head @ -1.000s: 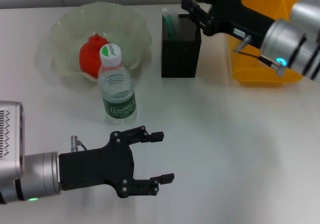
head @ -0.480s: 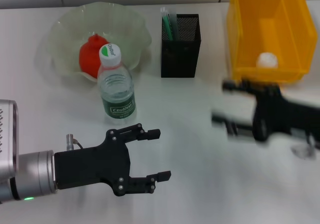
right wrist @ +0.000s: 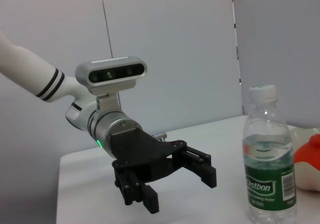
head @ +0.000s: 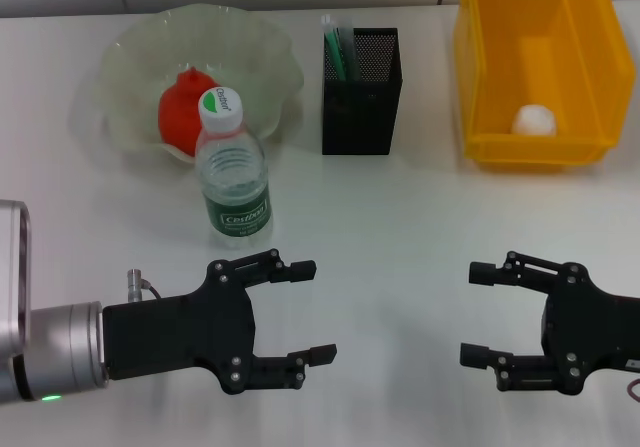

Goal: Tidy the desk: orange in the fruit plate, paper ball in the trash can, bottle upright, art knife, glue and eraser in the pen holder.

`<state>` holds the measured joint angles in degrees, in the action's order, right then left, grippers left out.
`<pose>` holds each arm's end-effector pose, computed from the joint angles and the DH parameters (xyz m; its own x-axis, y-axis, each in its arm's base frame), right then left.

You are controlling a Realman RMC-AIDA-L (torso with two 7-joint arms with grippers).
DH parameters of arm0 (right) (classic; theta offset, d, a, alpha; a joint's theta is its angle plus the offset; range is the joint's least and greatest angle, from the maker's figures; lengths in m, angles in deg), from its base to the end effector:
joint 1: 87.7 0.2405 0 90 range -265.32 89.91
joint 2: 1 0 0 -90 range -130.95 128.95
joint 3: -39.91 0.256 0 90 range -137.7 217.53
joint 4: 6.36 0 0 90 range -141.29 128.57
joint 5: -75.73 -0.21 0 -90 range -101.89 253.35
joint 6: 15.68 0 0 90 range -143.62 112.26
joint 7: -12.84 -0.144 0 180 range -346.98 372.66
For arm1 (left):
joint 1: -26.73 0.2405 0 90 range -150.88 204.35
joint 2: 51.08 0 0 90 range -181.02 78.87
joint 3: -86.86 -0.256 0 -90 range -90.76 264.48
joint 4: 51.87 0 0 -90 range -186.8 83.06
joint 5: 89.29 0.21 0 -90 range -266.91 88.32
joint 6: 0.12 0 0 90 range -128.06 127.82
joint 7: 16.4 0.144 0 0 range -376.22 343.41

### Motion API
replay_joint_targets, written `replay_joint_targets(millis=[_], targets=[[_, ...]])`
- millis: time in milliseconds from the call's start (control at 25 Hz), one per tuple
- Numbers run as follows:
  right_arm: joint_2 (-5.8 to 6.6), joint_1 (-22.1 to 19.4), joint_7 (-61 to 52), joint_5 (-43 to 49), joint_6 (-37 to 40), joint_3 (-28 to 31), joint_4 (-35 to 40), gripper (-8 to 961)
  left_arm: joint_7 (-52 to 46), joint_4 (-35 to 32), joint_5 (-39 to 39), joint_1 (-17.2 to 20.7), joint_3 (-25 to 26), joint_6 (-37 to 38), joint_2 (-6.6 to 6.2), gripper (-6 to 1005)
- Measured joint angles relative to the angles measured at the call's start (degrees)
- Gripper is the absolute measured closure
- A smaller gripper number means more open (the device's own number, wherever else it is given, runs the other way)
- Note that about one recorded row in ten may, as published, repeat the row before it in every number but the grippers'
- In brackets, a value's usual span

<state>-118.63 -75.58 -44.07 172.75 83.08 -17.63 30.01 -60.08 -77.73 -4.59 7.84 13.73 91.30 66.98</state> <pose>0.2984 0.2258 -0.0125 0.7949 -0.1490 -0.5882 -0.2720 -0.9540 -0.1260 -0.2710 0.2399 -0.0595 0.8051 0.0049 0.5931 0.1100 -0.9838 -0.1413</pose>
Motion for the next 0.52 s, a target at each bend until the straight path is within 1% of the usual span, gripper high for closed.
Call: replay_joint_targets(millis=[520], targets=[[-0.25,0.7,0.0,0.1,-1.6,0.1,-0.6,113,0.0,0.0,0.0,0.0,0.1,0.0,0.05,186]])
